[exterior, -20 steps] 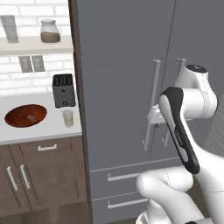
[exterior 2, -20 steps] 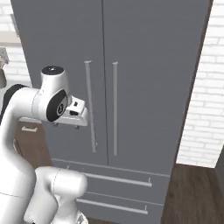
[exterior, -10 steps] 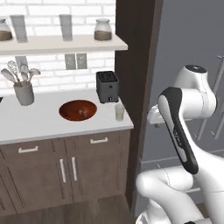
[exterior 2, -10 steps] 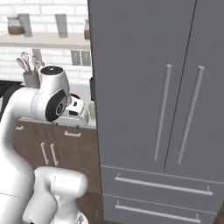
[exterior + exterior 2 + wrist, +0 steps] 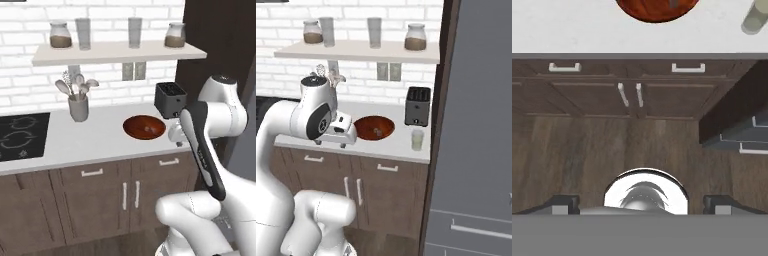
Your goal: Grab a lemon wedge from the fridge and one ice cube from the ice bowl, and put them in the glass of lemonade.
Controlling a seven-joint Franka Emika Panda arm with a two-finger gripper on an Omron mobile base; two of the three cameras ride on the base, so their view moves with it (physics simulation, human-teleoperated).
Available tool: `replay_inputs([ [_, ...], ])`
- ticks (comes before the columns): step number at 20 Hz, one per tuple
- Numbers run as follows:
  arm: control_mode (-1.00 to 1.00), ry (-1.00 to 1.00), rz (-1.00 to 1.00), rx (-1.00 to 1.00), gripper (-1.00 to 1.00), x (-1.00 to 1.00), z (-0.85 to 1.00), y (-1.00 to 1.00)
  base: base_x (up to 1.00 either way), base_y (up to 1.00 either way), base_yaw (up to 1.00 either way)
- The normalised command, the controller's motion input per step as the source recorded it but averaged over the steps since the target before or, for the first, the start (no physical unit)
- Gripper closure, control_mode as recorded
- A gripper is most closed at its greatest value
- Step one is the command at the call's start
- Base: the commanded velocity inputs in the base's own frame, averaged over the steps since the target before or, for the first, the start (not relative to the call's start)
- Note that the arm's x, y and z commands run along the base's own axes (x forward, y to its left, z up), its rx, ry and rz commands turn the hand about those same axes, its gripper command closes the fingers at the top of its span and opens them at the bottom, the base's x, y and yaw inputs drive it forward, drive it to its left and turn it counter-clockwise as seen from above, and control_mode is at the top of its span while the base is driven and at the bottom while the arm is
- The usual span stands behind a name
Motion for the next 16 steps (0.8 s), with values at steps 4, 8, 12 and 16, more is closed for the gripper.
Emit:
replay_inputs([
  [4, 1.00, 0.00, 0.00, 0.00, -1.00, 0.00, 0.00, 0.00, 0.86, 0.32, -0.02],
  [8, 1.00, 0.00, 0.00, 0.00, -1.00, 0.00, 0.00, 0.00, 0.84, -0.10, -0.14],
  [12, 1.00, 0.00, 0.00, 0.00, -1.00, 0.00, 0.00, 0.00, 0.71, -0.16, -0.17],
  [16, 1.00, 0.00, 0.00, 0.00, -1.00, 0.00, 0.00, 0.00, 0.66, 0.00, -0.09],
])
